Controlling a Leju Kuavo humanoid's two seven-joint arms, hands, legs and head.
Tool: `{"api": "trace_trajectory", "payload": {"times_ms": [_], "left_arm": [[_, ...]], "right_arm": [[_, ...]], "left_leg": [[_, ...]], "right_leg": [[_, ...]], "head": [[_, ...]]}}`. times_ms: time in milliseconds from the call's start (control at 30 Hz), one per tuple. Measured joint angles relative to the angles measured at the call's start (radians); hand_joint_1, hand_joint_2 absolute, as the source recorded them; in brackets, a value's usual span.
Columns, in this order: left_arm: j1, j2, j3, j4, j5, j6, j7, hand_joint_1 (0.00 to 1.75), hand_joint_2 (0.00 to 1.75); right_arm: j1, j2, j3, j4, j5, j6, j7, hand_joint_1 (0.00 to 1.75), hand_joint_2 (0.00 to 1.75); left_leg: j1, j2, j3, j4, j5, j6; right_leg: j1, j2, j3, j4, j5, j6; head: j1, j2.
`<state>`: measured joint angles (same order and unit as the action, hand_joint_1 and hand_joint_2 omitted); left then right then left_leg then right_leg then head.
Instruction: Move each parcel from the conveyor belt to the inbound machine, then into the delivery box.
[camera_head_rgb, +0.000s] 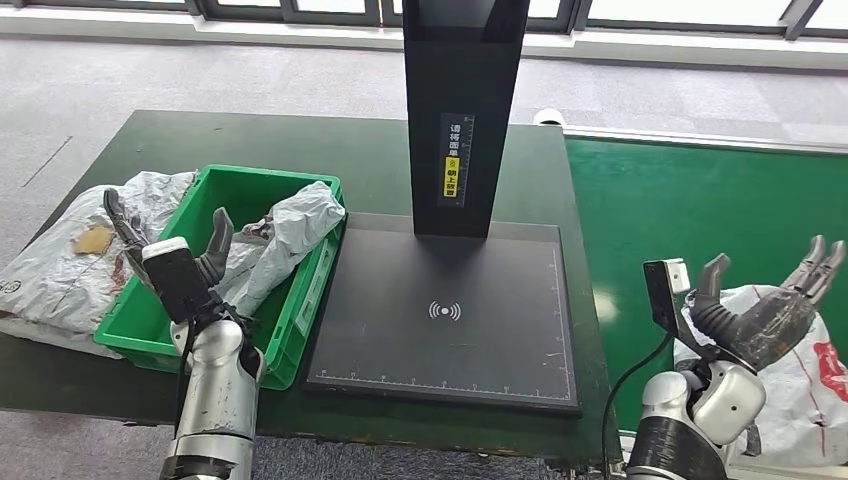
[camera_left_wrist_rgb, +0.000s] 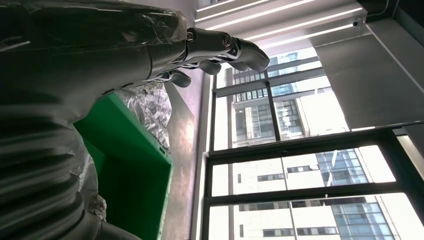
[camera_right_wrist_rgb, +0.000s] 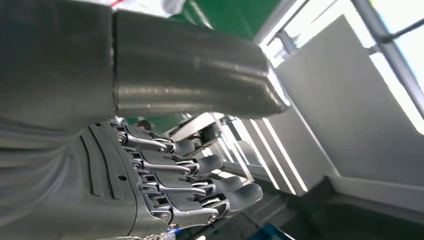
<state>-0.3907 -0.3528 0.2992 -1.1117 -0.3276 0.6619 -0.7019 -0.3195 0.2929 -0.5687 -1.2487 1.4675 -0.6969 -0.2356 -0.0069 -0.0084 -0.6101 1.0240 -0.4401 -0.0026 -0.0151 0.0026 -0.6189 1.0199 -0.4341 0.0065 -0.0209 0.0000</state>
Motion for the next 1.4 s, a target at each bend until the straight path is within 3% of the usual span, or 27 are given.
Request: {"api": "trace_trajectory", "payload": {"times_ms": [233,367,600,833,1033,1233,1367,1400], "left_arm": [[0.047,0.009,-0.091,-0.088,0.052,-0.03,0.0,0.0,1.75],[0.076,0.016,-0.127,-0.153,0.127,-0.142,0.0,0.0,1.75],[0.105,0.023,-0.154,-0.234,0.139,-0.234,0.0,0.0,1.75],[0.111,0.025,-0.16,-0.249,0.135,-0.243,0.0,0.0,1.75],[0.111,0.027,-0.164,-0.248,0.127,-0.244,0.0,0.0,1.75],[0.113,0.028,-0.168,-0.248,0.122,-0.242,0.0,0.0,1.75],[0.119,0.03,-0.169,-0.248,0.12,-0.242,0.0,0.0,1.75],[0.12,0.03,-0.169,-0.248,0.119,-0.242,0.0,0.0,1.75]], "right_arm": [[-0.037,-0.064,-0.074,0.155,0.092,0.0,0.23,0.0,0.0],[-0.038,-0.133,-0.067,0.249,0.093,0.0,0.473,0.0,0.0],[-0.042,-0.24,-0.067,0.446,0.083,0.0,0.598,0.0,0.0],[-0.082,-0.295,-0.067,0.633,0.071,0.005,0.609,0.0,0.0],[-0.118,-0.319,-0.067,0.75,0.055,0.038,0.568,0.0,0.0],[-0.152,-0.32,-0.074,0.808,-0.054,0.179,0.375,0.0,0.0],[-0.168,-0.316,-0.079,0.828,-0.068,0.232,0.344,0.0,1.75],[-0.172,-0.315,-0.08,0.832,-0.061,0.244,0.351,0.0,1.75]], "left_leg": [[0.0,0.001,0.0,0.0,-0.001,0.0],[0.0,-0.001,-0.001,0.0,-0.001,0.001],[0.0,0.0,-0.001,0.0,-0.002,0.001],[0.0,0.001,-0.001,0.0,-0.002,0.001],[0.0,0.001,-0.001,0.0,-0.001,0.001],[0.0,0.001,-0.001,0.0,-0.002,0.001],[0.0,0.001,-0.001,0.0,-0.002,0.001],[0.0,0.001,-0.001,0.0,-0.002,0.001]], "right_leg": [[0.0,0.001,-0.001,0.0,0.0,0.0],[0.0,0.0,-0.001,0.0,-0.001,0.001],[0.0,0.0,-0.001,0.0,-0.001,0.001],[0.0,0.001,-0.001,0.0,-0.001,0.001],[0.0,0.001,-0.001,0.0,-0.001,0.001],[0.0,0.001,-0.001,0.0,-0.001,0.001],[0.0,0.001,-0.001,0.0,-0.001,0.001],[0.0,0.001,-0.001,0.0,-0.001,0.001]], "head": [[0.0,0.0],[0.0,0.0],[0.0,0.0],[0.0,0.0],[0.0,0.0],[0.0,0.0],[0.0,0.0],[0.0,0.0]]}}
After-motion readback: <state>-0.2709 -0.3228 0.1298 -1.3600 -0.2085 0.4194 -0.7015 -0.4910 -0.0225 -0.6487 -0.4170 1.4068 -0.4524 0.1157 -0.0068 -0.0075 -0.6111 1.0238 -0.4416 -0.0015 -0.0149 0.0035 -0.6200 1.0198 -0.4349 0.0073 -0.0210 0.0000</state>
